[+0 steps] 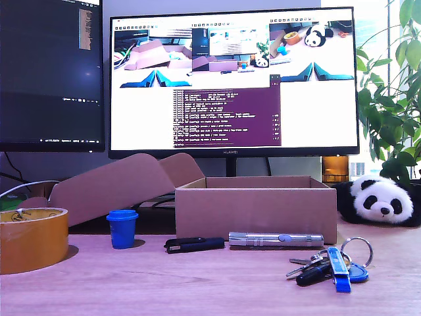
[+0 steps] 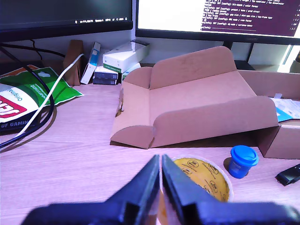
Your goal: Pick up the keys and place it inside the cardboard box
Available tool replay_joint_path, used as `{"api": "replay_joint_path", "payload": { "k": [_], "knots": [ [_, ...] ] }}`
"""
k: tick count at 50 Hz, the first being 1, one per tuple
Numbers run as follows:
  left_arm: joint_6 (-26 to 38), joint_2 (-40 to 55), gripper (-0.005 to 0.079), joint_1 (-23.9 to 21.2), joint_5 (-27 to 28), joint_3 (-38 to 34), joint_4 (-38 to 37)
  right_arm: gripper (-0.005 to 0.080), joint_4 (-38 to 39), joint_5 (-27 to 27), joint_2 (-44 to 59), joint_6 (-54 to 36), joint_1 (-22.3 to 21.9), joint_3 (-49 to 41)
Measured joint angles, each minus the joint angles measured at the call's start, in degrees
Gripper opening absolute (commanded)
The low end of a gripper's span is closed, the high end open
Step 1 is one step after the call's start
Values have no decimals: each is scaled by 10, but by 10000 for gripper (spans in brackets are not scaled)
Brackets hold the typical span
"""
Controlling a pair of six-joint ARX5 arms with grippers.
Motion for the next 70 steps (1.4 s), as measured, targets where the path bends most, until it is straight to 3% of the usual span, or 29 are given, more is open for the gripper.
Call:
{"api": "replay_joint_path", "payload": {
  "k": [4, 11, 17, 23, 30, 45, 52, 63, 70],
  "knots": [
    [-46, -23, -21, 1, 79, -2, -33, -12, 16, -2, 0, 0, 0, -1],
    [-56, -30, -21, -1, 108, -2, -32, -13, 17, -28, 0, 0, 0, -1],
    [-56, -30, -21, -9, 166, -2, -32, -13, 31, -105, 0, 1, 0, -1],
    [-56, -30, -21, -43, 224, -2, -32, -13, 54, -174, 0, 2, 12, -1],
    [-55, -30, -21, -97, 251, -2, -17, -13, 68, -200, 0, 14, 46, -1],
    [-73, -30, -21, -270, 226, -58, 67, -12, 66, -210, 36, 122, 132, -1],
    [-75, -28, -21, -346, 164, -81, 68, -13, 27, -224, 87, 125, 155, 3],
    [-73, -28, -21, -422, 87, -81, 90, -13, -8, -254, 209, 85, 174, 98],
    [-70, -28, -21, -441, 59, -81, 90, -13, -77, -257, 284, -60, 174, 203]
  ]
}}
